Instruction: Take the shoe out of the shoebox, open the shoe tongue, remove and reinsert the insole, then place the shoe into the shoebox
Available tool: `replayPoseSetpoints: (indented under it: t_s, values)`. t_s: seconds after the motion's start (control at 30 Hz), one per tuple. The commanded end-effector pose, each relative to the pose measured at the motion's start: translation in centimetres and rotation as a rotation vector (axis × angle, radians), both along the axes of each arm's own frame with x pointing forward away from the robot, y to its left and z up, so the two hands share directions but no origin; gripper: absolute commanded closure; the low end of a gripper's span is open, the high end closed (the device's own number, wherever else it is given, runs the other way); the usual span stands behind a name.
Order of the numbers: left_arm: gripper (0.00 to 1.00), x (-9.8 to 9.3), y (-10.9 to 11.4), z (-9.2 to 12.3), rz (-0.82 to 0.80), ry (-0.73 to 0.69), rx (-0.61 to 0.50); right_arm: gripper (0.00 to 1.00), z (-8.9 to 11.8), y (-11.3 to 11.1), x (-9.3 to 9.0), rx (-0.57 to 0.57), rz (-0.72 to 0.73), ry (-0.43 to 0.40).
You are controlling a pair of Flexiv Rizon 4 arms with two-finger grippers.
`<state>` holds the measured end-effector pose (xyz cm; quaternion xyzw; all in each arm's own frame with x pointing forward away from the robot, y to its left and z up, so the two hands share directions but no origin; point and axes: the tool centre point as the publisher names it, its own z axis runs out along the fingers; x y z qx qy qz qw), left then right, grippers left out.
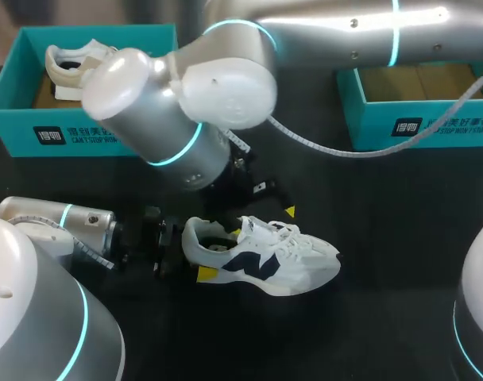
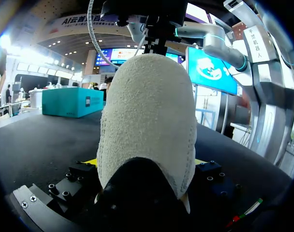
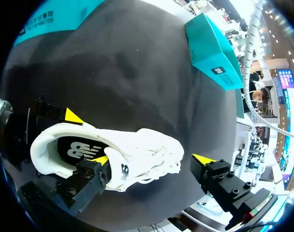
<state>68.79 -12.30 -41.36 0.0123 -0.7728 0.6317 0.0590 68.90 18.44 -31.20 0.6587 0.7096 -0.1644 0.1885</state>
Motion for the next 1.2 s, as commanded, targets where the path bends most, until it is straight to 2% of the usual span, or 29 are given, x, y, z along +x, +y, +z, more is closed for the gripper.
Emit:
replayPoseSetpoints:
  t_s: [0.03, 0.2, 0.43, 0.53, 0.63, 0.7, 0.73, 0.83, 0.93, 0.97, 1.0, 1.03, 1.2]
  values:
    - [1.0, 0.1, 0.0, 0.0, 0.0, 0.0, 0.003, 0.0, -1.6, -0.3, -0.6, 0.096, -0.478, -0.259]
    - [1.0, 0.1, 0.0, 0.0, 0.0, 0.0, 0.003, 0.0, -2.4, 0.1, -1.0, 0.121, -0.498, -0.255]
    - [1.0, 0.1, 0.0, 0.0, 0.0, 0.0, 0.003, 0.01, -1.3, -0.2, -1.9, 0.142, -0.538, -0.268]
    - [1.0, 0.1, 0.0, 0.0, 0.0, 0.0, 0.003, 0.11, -0.8, -0.2, -2.0, 0.153, -0.54, -0.263]
    - [1.0, 0.1, 0.0, 0.0, 0.0, 0.0, 0.003, 0.25, -0.3, -0.3, -2.0, 0.171, -0.54, -0.251]
    - [1.0, 0.1, 0.0, 0.0, 0.0, 0.0, 0.003, 0.45, -0.2, -0.6, -1.9, 0.193, -0.537, -0.237]
    - [1.0, 0.1, 0.0, 0.0, 0.0, 0.0, 0.003, 0.51, -0.1, -0.7, -1.8, 0.208, -0.534, -0.232]
    - [1.0, 0.1, 0.0, 0.0, 0.0, 0.0, 0.003, 0.55, -0.1, -1.4, -1.6, 0.247, -0.526, -0.204]
    - [1.0, 0.1, 0.0, 0.0, 0.0, 0.0, 0.003, 0.64, 0.0, -1.6, -1.4, 0.272, -0.519, -0.185]
    - [1.0, 0.1, 0.0, 0.0, 0.0, 0.0, 0.003, 0.72, 0.0, -1.7, -1.3, 0.282, -0.516, -0.178]
    - [1.0, 0.1, 0.0, 0.0, 0.0, 0.0, 0.003, 0.91, 0.0, -1.8, -1.3, 0.294, -0.513, -0.175]
    - [1.0, 0.1, 0.0, 0.0, 0.0, 0.0, 0.003, 1.0, 0.0, -2.0, -1.2, 0.306, -0.51, -0.17]
    - [1.0, 0.1, 0.0, 0.0, 0.0, 0.0, 0.003, 1.0, 0.2, -3.1, -0.9, 0.439, -0.421, -0.129]
